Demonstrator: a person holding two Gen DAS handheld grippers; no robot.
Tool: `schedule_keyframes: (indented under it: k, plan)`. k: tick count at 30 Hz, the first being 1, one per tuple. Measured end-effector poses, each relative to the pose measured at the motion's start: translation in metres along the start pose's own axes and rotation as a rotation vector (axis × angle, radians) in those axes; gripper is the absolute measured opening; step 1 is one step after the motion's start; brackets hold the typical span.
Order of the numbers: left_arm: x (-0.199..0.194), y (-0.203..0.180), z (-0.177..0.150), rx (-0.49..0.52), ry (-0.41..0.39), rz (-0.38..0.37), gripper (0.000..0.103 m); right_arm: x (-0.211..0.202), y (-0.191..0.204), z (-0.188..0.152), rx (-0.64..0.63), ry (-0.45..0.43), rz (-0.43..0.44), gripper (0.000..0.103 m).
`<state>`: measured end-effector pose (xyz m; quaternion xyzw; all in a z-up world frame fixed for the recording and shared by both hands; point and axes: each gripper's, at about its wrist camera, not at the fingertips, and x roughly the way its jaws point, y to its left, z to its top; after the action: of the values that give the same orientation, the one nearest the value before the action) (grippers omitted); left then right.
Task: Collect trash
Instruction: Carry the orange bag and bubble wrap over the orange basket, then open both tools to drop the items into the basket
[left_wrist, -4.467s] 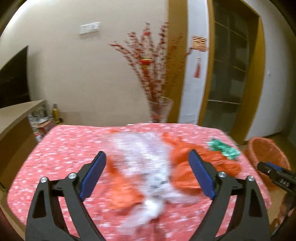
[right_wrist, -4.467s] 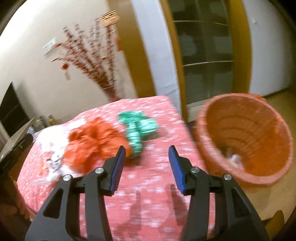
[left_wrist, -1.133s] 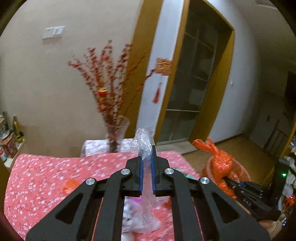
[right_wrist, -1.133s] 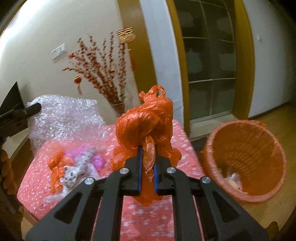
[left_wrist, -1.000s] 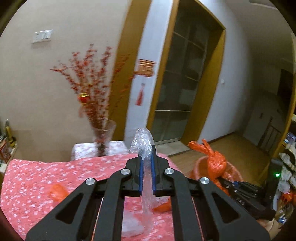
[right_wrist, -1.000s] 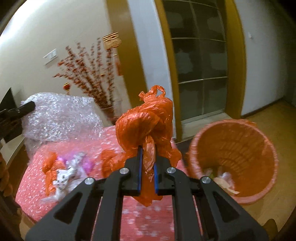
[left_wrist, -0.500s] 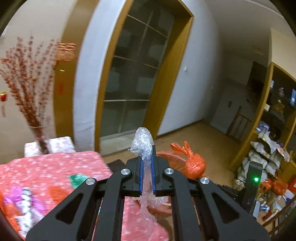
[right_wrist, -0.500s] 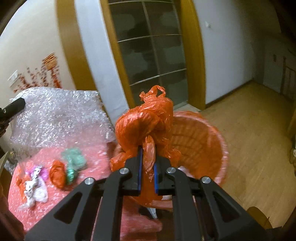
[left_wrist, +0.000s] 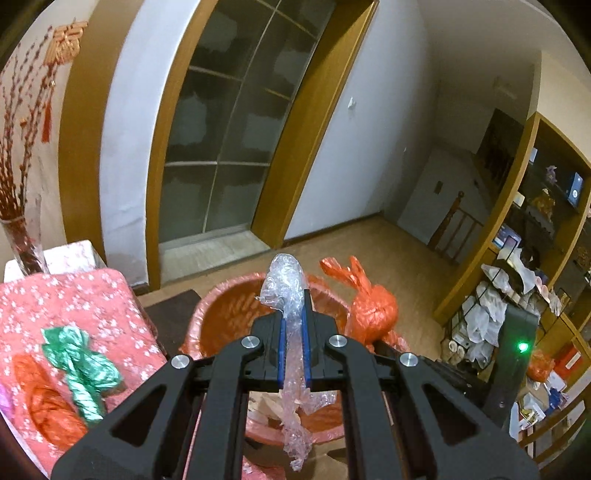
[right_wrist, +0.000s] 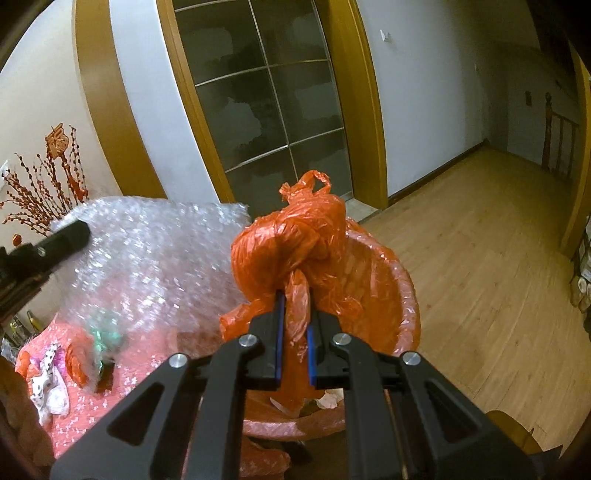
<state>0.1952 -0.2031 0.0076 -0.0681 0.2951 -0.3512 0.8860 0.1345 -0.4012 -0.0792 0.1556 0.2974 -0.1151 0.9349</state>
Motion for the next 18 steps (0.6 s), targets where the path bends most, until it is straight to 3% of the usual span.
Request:
schedule_keyframes:
  k: [4,5,8,9,13,18]
  plan:
    - [0.013,0.002,-0.006,-0.016,0.047,0.007,0.008,0.009,-0.004,-0.001,0.012,0.018,0.025,0.019]
    - [0.018,0.005,-0.009,-0.024,0.071,0.006,0.013,0.011,-0.006,-0.003,0.015,0.024,0.028,0.023]
    - [0.020,0.011,-0.015,-0.048,0.097,0.021,0.048,0.015,-0.011,-0.007,0.027,0.038,0.025,0.032]
    - [0.019,0.015,-0.017,-0.059,0.098,0.028,0.052,0.015,-0.011,-0.009,0.029,0.041,0.023,0.032]
    - [0.008,0.023,-0.019,-0.067,0.097,0.058,0.055,0.011,-0.010,-0.015,0.023,0.035,-0.001,0.037]
    - [-0.016,0.026,-0.028,-0.002,0.073,0.160,0.063,-0.004,0.004,-0.027,0.011,0.011,-0.014,0.049]
